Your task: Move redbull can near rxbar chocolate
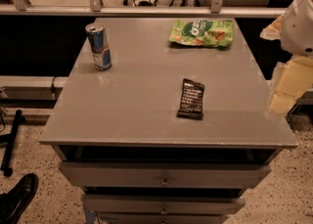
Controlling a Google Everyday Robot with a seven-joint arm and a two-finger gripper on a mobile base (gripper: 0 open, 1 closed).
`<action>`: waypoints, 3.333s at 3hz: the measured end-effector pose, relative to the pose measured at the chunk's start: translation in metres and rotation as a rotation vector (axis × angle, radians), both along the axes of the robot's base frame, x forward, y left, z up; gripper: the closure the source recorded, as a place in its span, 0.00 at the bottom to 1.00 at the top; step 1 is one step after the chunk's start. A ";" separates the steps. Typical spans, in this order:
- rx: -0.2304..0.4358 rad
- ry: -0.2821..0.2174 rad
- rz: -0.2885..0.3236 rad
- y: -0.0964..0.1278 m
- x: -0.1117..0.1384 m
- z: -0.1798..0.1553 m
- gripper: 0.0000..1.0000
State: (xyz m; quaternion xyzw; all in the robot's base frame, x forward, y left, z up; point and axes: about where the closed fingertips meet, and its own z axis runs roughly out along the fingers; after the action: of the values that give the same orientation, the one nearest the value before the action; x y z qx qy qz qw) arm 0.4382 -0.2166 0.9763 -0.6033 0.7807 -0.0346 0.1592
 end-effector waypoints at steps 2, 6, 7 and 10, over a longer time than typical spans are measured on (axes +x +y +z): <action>0.044 -0.006 0.016 0.007 0.005 -0.001 0.00; 0.443 -0.037 0.110 0.122 0.071 -0.021 0.00; 0.494 -0.062 0.146 0.136 0.092 -0.021 0.00; 0.774 -0.165 0.264 0.241 0.194 -0.055 0.00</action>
Offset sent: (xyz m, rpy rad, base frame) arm 0.0039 0.0037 -0.0048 0.0529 0.0133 0.0204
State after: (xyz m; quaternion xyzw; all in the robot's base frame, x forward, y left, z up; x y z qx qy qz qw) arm 0.6319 0.0242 0.9211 -0.5890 0.6367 0.2341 0.4392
